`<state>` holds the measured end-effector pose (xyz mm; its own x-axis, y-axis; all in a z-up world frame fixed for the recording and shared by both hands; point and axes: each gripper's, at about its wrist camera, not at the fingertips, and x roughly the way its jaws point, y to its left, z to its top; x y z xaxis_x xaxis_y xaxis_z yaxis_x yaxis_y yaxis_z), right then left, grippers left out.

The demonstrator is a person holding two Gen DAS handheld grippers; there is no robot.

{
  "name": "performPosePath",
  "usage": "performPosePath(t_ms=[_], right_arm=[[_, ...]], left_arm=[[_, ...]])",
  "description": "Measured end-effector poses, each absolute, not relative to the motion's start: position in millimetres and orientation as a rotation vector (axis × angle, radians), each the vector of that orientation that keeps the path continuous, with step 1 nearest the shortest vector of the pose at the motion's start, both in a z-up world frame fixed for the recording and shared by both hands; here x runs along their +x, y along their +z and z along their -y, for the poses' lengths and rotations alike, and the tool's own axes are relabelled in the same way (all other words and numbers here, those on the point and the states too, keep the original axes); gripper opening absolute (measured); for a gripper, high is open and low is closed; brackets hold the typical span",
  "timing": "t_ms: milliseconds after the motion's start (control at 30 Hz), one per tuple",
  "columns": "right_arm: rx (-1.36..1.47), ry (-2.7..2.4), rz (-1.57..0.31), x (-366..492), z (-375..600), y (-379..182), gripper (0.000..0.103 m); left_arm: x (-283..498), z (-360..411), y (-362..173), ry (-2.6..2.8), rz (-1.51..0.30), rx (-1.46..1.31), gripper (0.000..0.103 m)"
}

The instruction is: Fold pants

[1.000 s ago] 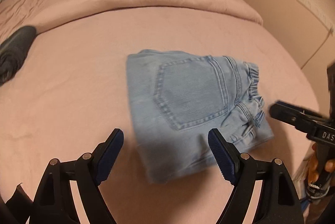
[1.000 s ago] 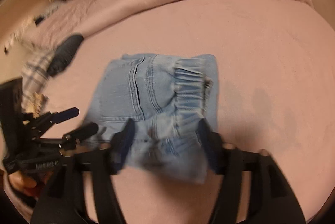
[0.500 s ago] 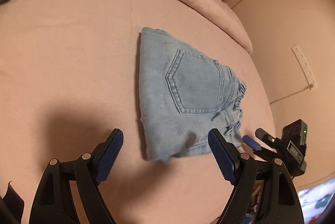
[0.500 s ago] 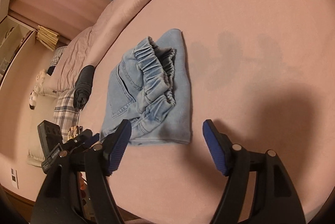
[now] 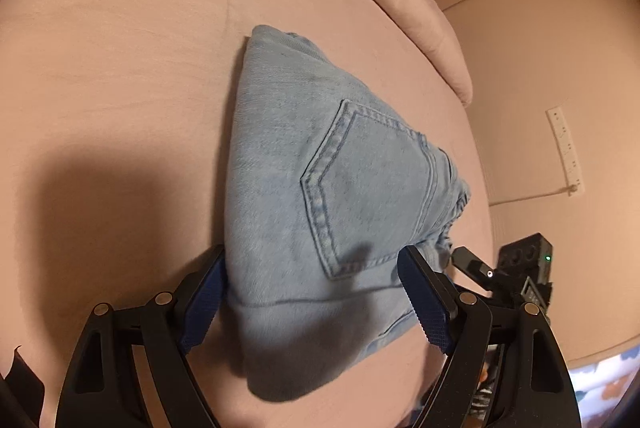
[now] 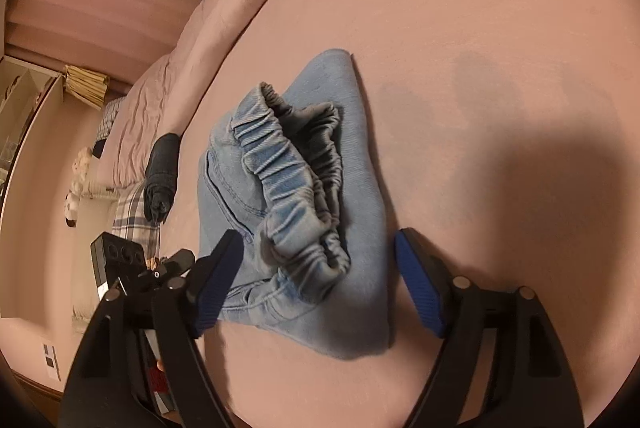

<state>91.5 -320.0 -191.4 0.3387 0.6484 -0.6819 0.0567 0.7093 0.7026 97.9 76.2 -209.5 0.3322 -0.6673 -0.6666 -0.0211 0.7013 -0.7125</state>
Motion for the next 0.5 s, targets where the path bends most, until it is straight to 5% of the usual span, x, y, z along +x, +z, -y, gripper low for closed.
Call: performPosePath(t_ms=[500], right_arm=[[0.674,0.528,-1.216,124,293,-197,0.094]], left_arm=[[112,-83,-219,-0.59,-1.171,-0.789,0.083]])
